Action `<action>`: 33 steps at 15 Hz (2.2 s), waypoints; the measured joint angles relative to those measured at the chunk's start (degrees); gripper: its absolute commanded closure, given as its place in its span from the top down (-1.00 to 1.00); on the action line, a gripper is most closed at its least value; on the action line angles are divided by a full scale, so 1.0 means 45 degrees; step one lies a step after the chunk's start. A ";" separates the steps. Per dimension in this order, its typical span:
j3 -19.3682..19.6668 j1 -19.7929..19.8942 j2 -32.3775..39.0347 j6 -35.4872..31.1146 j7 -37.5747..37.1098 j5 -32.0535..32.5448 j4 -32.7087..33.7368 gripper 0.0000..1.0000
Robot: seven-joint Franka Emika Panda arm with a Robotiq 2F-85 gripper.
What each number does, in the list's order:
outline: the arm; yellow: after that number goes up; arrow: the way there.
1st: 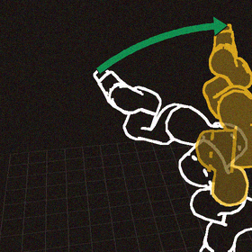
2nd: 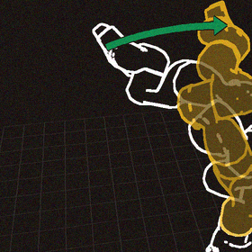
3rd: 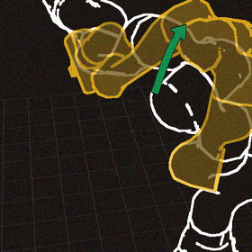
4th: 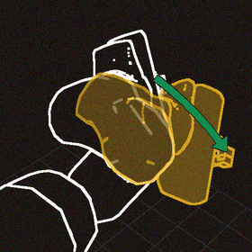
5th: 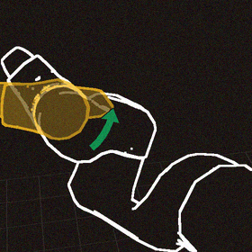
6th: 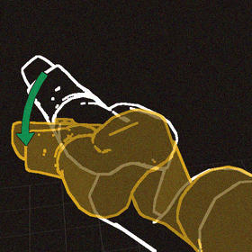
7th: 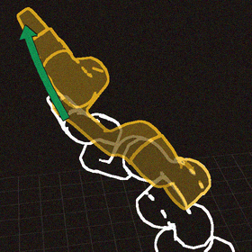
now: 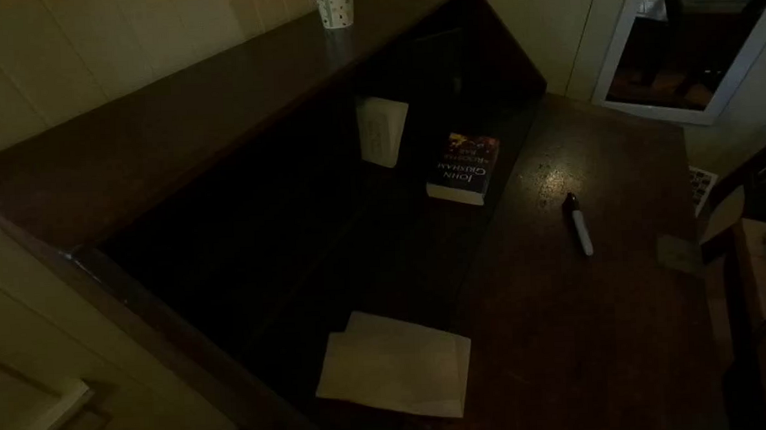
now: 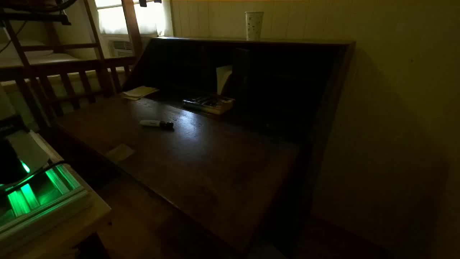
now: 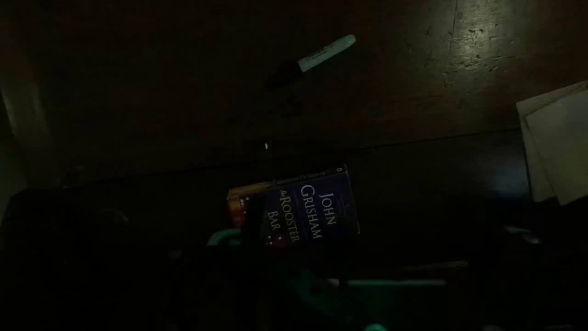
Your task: Put the book on top of the dresser
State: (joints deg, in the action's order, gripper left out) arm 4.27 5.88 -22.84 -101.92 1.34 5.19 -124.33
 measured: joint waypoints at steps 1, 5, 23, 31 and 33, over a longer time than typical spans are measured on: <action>0.0000 0.0000 0.0000 0.0000 0.0000 0.0000 0.0000 1.00; 0.0000 0.0000 0.0000 0.0000 0.0000 0.0000 0.0000 1.00; 0.0276 -0.0003 0.0098 -0.3713 0.0092 -0.0074 -0.1622 1.00; 0.0330 -0.0003 0.0131 -0.4398 0.0114 -0.0097 -0.1939 1.00; 0.0329 -0.0003 0.0131 -0.4398 0.0114 -0.0097 -0.1939 1.00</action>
State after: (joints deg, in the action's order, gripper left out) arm 5.75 5.86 -22.25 -121.71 1.86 4.75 -133.05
